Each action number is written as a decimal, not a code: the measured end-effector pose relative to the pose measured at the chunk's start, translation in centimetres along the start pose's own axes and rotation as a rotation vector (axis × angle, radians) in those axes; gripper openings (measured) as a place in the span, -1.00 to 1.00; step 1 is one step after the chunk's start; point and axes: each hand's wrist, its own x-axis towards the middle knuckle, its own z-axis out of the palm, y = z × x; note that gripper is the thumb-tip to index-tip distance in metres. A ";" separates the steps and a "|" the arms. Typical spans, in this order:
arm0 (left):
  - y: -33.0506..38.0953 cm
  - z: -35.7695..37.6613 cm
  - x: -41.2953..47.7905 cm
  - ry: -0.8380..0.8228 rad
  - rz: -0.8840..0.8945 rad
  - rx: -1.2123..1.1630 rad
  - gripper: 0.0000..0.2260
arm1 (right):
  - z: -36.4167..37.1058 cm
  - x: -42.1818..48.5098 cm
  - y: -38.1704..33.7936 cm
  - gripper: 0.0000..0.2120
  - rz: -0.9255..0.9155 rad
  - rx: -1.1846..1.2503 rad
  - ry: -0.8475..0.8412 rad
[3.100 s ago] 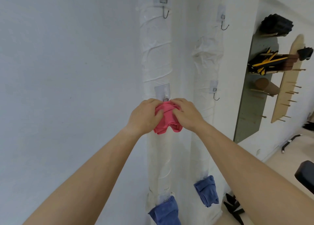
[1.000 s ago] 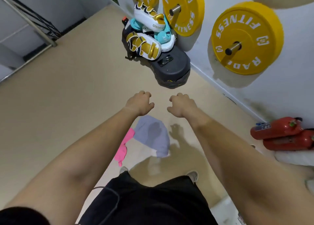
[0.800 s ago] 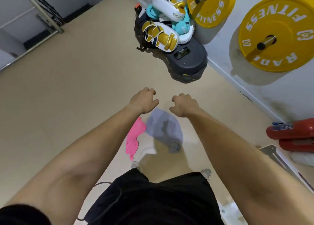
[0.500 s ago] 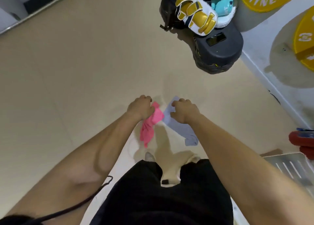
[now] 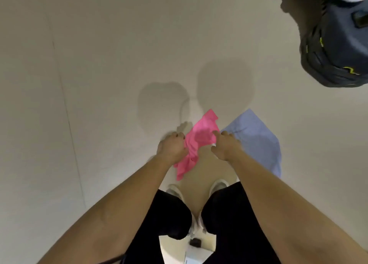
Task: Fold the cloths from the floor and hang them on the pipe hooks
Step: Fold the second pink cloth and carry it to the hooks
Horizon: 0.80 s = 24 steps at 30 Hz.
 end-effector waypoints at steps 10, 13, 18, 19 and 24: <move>-5.5 19.1 20.7 -0.047 -0.087 -0.246 -0.29 | 14.8 25.3 2.5 -0.09 -0.128 -0.203 -0.013; -6.2 23.3 24.8 -0.023 -0.071 -0.274 -0.14 | 18.2 29.2 3.2 0.04 -0.160 -0.332 -0.030; -6.7 26.8 27.1 0.106 -0.073 -0.103 -0.33 | 21.8 31.5 4.0 -0.42 -0.215 -0.339 0.225; -7.0 26.9 27.3 0.133 -0.063 -0.100 -0.43 | 21.9 31.6 4.1 -0.54 -0.247 -0.360 0.295; -7.2 22.6 25.7 0.175 0.007 -0.247 -0.65 | 19.0 29.1 3.5 -0.73 -0.295 -0.145 0.179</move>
